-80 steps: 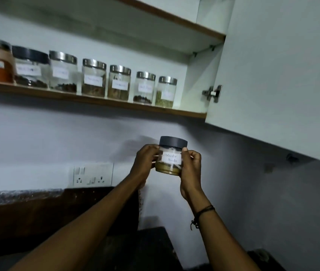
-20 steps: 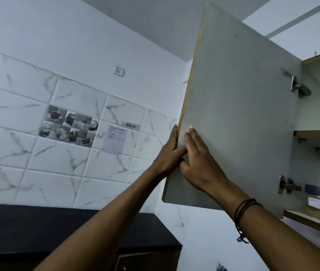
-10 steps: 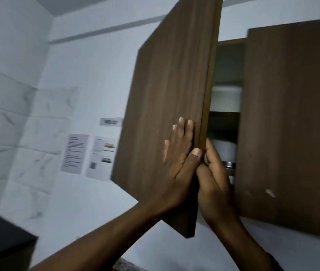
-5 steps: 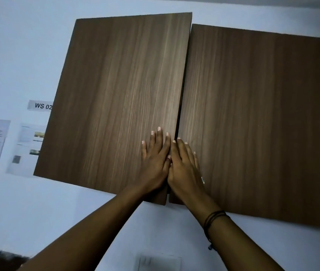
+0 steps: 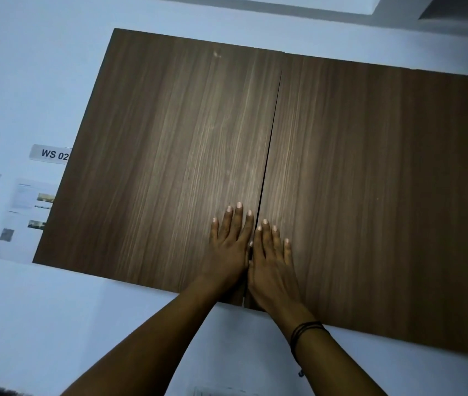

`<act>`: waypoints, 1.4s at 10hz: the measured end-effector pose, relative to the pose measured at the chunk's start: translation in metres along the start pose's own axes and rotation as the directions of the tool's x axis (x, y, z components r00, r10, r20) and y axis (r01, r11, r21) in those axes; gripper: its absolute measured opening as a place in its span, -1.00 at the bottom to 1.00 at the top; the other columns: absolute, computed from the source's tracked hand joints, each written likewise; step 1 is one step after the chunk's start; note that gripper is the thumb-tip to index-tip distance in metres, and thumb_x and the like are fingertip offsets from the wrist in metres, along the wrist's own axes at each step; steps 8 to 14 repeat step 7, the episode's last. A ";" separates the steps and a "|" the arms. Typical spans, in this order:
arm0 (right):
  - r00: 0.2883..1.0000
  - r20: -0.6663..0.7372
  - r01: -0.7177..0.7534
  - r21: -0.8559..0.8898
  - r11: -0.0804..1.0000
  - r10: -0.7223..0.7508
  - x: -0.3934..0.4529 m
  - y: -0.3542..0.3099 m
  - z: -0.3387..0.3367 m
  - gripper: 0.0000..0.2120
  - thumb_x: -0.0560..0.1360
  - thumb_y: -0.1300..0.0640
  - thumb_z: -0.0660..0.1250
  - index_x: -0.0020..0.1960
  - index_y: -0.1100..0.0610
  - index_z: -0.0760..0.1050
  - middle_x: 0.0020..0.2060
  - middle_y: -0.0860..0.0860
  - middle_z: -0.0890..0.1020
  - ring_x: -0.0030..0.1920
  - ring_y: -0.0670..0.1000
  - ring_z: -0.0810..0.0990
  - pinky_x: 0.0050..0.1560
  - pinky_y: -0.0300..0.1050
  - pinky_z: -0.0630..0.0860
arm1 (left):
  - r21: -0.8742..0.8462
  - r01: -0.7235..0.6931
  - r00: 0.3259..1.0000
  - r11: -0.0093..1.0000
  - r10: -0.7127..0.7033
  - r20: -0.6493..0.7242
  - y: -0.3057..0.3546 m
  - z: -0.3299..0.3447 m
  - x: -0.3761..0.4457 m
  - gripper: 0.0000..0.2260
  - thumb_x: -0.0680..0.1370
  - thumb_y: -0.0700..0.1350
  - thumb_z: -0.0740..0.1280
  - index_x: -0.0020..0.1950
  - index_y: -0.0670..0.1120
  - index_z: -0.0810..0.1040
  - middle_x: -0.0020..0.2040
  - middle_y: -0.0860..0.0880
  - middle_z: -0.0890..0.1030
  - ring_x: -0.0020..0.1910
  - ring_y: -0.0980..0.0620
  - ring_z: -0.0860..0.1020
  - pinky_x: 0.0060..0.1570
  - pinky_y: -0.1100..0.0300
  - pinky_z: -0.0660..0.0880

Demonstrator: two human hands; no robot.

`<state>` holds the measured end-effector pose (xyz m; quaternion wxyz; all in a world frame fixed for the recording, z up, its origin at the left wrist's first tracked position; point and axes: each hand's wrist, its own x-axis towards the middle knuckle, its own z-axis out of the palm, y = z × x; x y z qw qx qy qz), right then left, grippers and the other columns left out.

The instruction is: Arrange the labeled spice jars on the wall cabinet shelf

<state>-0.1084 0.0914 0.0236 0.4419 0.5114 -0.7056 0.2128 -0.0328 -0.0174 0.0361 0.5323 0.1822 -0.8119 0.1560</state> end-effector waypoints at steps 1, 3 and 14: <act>1.000 -0.001 -0.003 0.005 1.000 0.003 -0.001 0.000 -0.003 -0.38 0.65 0.02 -0.08 0.51 0.13 -0.41 0.54 0.10 -0.33 0.55 0.10 -0.33 0.54 0.09 -0.30 | 0.041 -0.012 1.000 0.999 0.011 0.006 -0.001 -0.004 -0.003 -0.42 0.70 0.05 -0.03 0.58 -0.07 -0.29 0.57 -0.13 -0.37 0.56 -0.15 -0.38 0.51 -0.11 -0.37; 0.997 0.052 -0.063 0.036 0.997 0.061 -0.001 -0.005 -0.020 -0.43 0.67 0.01 -0.14 0.53 0.13 -0.38 0.55 0.09 -0.33 0.56 0.07 -0.31 0.55 0.07 -0.25 | 0.067 0.006 0.995 0.998 -0.013 0.095 0.005 -0.017 -0.003 -0.42 0.69 0.09 -0.12 0.61 -0.09 -0.27 0.60 -0.16 -0.34 0.57 -0.15 -0.35 0.54 -0.15 -0.30; 1.000 -0.019 -0.003 0.017 1.000 0.003 -0.016 -0.001 -0.077 -0.34 0.64 -0.03 -0.01 0.57 0.15 -0.28 0.57 0.09 -0.28 0.57 0.06 -0.28 0.53 0.11 -0.24 | 0.124 -0.004 0.999 0.992 0.009 -0.036 0.009 -0.052 0.005 -0.35 0.60 0.16 -0.25 0.61 -0.16 -0.23 0.62 -0.18 -0.25 0.60 -0.14 -0.27 0.56 -0.16 -0.23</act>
